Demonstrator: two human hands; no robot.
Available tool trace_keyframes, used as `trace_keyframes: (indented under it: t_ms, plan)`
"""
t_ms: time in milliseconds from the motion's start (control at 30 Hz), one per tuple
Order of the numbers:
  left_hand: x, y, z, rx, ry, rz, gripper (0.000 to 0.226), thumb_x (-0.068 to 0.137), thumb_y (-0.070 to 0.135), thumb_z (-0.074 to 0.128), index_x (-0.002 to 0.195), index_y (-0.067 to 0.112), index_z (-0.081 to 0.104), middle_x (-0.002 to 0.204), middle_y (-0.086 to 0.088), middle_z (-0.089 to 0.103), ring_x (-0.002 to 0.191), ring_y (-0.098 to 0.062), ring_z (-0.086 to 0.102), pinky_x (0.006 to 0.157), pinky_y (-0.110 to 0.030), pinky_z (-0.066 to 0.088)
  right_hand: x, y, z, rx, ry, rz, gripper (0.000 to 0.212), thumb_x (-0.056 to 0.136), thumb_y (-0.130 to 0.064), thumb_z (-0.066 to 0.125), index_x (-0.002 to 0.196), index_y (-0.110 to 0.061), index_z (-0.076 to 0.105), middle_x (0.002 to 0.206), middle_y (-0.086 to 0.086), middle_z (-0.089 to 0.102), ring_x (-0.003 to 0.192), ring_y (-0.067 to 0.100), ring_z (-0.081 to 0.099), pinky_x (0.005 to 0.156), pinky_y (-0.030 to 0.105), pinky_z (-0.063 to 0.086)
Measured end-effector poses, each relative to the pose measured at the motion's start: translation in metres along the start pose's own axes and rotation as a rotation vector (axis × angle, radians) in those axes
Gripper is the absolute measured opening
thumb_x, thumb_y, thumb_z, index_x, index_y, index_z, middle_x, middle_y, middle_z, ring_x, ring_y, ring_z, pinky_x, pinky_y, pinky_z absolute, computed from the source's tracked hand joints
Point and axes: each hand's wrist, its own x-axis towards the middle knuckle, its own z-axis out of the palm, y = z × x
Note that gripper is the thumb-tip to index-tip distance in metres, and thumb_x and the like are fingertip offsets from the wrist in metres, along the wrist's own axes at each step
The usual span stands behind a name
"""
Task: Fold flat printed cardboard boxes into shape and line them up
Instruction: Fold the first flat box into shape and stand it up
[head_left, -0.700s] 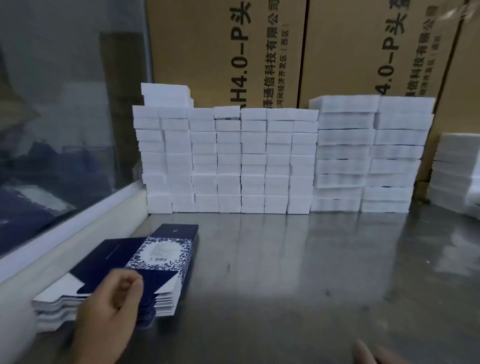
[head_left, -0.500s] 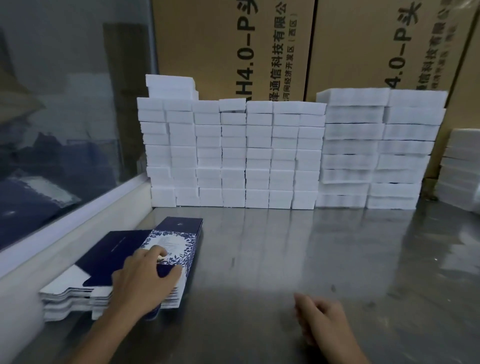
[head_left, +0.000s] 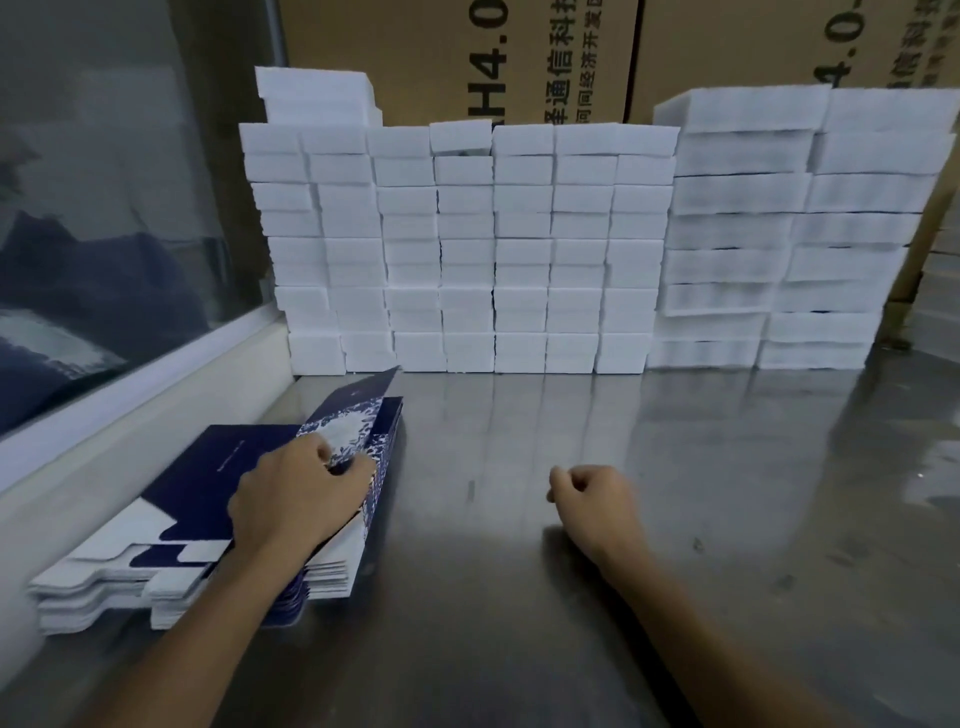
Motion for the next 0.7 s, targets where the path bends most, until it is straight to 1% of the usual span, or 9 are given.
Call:
trace_keyframes:
  t_ms: [33, 100, 167, 267, 333, 400, 533, 600, 700]
  plan:
    - [-0.001, 0.003, 0.0, -0.007, 0.076, 0.036, 0.03, 0.084, 0.048, 0.057, 0.074, 0.02, 0.061, 0.07, 0.001, 0.061, 0.064, -0.021, 0.053, 0.062, -0.032, 0.042, 0.004, 0.001, 0.002, 0.003, 0.005, 0.005, 0.041, 0.095, -0.028, 0.052, 0.075, 0.004, 0.068, 0.051, 0.004, 0.056, 0.042, 0.012, 0.045, 0.047, 0.023, 0.038]
    - [-0.003, 0.009, -0.001, 0.026, 0.179, 0.107, 0.032, 0.087, 0.034, 0.054, 0.06, 0.016, 0.053, 0.057, -0.005, 0.054, 0.054, -0.025, 0.048, 0.054, -0.03, 0.035, 0.008, 0.005, 0.004, 0.024, 0.005, 0.014, 0.04, 0.095, -0.027, 0.052, 0.076, 0.006, 0.067, 0.051, 0.002, 0.055, 0.041, 0.012, 0.043, 0.046, 0.023, 0.038]
    - [-0.004, 0.015, 0.0, 0.088, 0.252, 0.152, 0.03, 0.087, 0.024, 0.053, 0.06, 0.012, 0.053, 0.054, -0.007, 0.048, 0.051, -0.027, 0.044, 0.052, -0.029, 0.03, 0.008, 0.007, 0.004, 0.054, 0.0, 0.0, 0.04, 0.094, -0.025, 0.053, 0.076, 0.008, 0.066, 0.048, -0.002, 0.057, 0.041, 0.008, 0.046, 0.044, 0.021, 0.039]
    - [-0.015, 0.019, 0.007, 0.163, 0.303, 0.247, 0.027, 0.085, 0.011, 0.063, 0.059, 0.005, 0.057, 0.047, -0.005, 0.038, 0.044, -0.022, 0.035, 0.049, -0.027, 0.026, 0.002, 0.008, -0.001, 0.093, -0.024, -0.04, 0.042, 0.096, -0.026, 0.054, 0.071, 0.005, 0.068, 0.05, -0.018, 0.062, 0.042, 0.004, 0.051, 0.045, 0.018, 0.041]
    - [-0.024, 0.017, 0.017, 0.198, 0.266, 0.29, 0.025, 0.079, 0.004, 0.07, 0.058, 0.003, 0.057, 0.045, -0.007, 0.04, 0.041, -0.021, 0.033, 0.047, -0.026, 0.026, -0.005, 0.004, -0.005, 0.097, -0.055, -0.087, 0.041, 0.097, -0.028, 0.055, 0.067, -0.005, 0.07, 0.051, -0.01, 0.062, 0.045, 0.006, 0.051, 0.053, 0.026, 0.045]
    - [-0.026, 0.013, 0.028, 0.22, 0.226, 0.317, 0.016, 0.075, -0.002, 0.073, 0.063, 0.002, 0.062, 0.05, -0.012, 0.053, 0.042, -0.025, 0.043, 0.046, -0.028, 0.03, -0.013, -0.004, -0.004, 0.115, -0.115, -0.137, 0.036, 0.097, -0.029, 0.059, 0.068, -0.011, 0.07, 0.056, 0.004, 0.062, 0.051, 0.01, 0.053, 0.059, 0.03, 0.046]
    - [-0.021, 0.01, 0.036, 0.203, 0.365, 0.435, 0.028, 0.054, -0.022, 0.074, 0.066, 0.001, 0.064, 0.055, -0.012, 0.058, 0.05, -0.03, 0.051, 0.046, -0.031, 0.032, -0.029, -0.03, 0.008, 0.408, -0.335, -0.057, 0.024, 0.098, -0.028, 0.061, 0.09, -0.008, 0.07, 0.067, 0.002, 0.07, 0.057, 0.013, 0.062, 0.054, 0.031, 0.048]
    - [-0.018, 0.006, 0.038, 0.173, 0.446, 0.523, 0.029, 0.055, -0.024, 0.071, 0.07, 0.001, 0.066, 0.058, -0.012, 0.059, 0.058, -0.03, 0.051, 0.054, -0.038, 0.038, -0.037, -0.046, 0.016, 0.591, -0.469, 0.052, 0.021, 0.1, -0.031, 0.058, 0.103, -0.013, 0.068, 0.081, 0.0, 0.076, 0.067, 0.012, 0.069, 0.056, 0.029, 0.05]
    - [-0.011, -0.001, 0.036, 0.106, 0.569, 0.588, 0.027, 0.065, -0.022, 0.067, 0.081, -0.001, 0.07, 0.067, -0.013, 0.064, 0.066, -0.033, 0.052, 0.065, -0.044, 0.037, -0.047, -0.058, 0.029, 0.679, -0.59, 0.092, 0.023, 0.1, -0.033, 0.059, 0.119, -0.021, 0.062, 0.104, 0.003, 0.075, 0.084, 0.016, 0.073, 0.064, 0.027, 0.057]
